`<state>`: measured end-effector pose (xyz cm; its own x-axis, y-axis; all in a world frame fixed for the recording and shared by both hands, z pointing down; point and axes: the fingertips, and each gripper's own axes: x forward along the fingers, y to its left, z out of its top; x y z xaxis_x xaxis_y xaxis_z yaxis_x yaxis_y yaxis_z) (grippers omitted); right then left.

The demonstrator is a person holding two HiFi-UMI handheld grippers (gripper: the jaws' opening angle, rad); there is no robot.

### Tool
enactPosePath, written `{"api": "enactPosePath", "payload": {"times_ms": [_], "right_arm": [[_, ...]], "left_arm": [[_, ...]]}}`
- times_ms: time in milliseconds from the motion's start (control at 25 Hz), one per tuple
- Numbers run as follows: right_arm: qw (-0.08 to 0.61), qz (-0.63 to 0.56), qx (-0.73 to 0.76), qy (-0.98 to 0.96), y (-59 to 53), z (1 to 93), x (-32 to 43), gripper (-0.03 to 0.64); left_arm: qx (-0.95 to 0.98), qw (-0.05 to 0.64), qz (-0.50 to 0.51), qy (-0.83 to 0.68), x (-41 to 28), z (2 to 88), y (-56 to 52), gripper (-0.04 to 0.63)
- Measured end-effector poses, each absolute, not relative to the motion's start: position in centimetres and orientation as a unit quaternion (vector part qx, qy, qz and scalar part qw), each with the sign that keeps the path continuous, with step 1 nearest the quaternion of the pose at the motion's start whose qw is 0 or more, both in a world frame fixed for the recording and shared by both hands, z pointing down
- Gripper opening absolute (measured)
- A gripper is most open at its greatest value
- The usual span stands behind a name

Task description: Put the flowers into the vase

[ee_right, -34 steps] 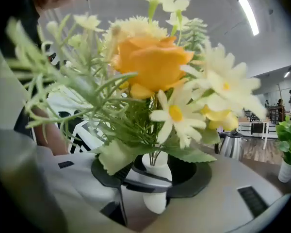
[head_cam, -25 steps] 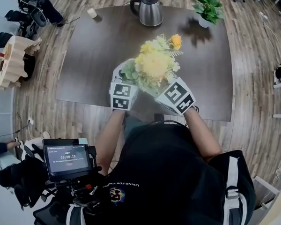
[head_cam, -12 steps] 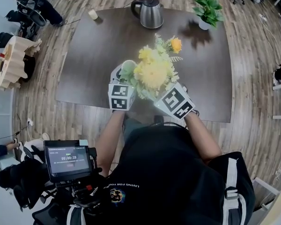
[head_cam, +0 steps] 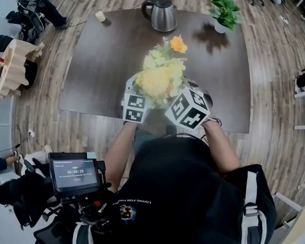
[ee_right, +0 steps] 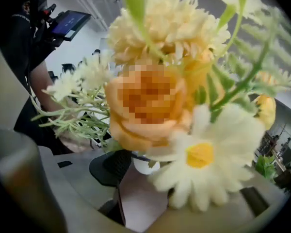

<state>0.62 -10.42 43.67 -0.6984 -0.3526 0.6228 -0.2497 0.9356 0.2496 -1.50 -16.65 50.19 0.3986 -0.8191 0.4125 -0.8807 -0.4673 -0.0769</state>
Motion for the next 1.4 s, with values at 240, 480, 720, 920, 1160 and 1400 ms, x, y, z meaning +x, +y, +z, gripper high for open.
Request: {"api": "enactPosePath", "payload": {"times_ms": [240, 480, 720, 920, 1160, 1400], "right_arm": [[0.394, -0.066, 0.157, -0.903, -10.5, 45.2, 1.3, 0.225], [0.379, -0.054, 0.168, -0.909, -10.7, 45.7, 1.4, 0.225], [0.328, -0.003, 0.178, -0.928, -10.4, 45.8, 1.5, 0.225], [0.294, 0.036, 0.193, -0.936, -9.9, 46.0, 1.8, 0.225], [0.287, 0.060, 0.188, -0.938, -9.7, 46.3, 0.7, 0.225], [0.292, 0.078, 0.185, -0.935, -9.9, 46.8, -1.1, 0.225]], "left_arm": [[0.835, 0.080, 0.203, -0.505, -1.8, 50.3, -16.7, 0.244], [0.831, 0.096, 0.176, -0.519, -2.7, 49.8, -17.1, 0.242], [0.823, 0.093, 0.175, -0.532, -4.0, 49.6, -17.5, 0.244], [0.820, 0.091, 0.178, -0.537, -4.8, 49.4, -17.6, 0.242], [0.814, 0.095, 0.183, -0.544, -7.3, 48.7, -19.2, 0.243], [0.806, 0.095, 0.179, -0.556, -10.9, 47.8, -21.0, 0.242]]}}
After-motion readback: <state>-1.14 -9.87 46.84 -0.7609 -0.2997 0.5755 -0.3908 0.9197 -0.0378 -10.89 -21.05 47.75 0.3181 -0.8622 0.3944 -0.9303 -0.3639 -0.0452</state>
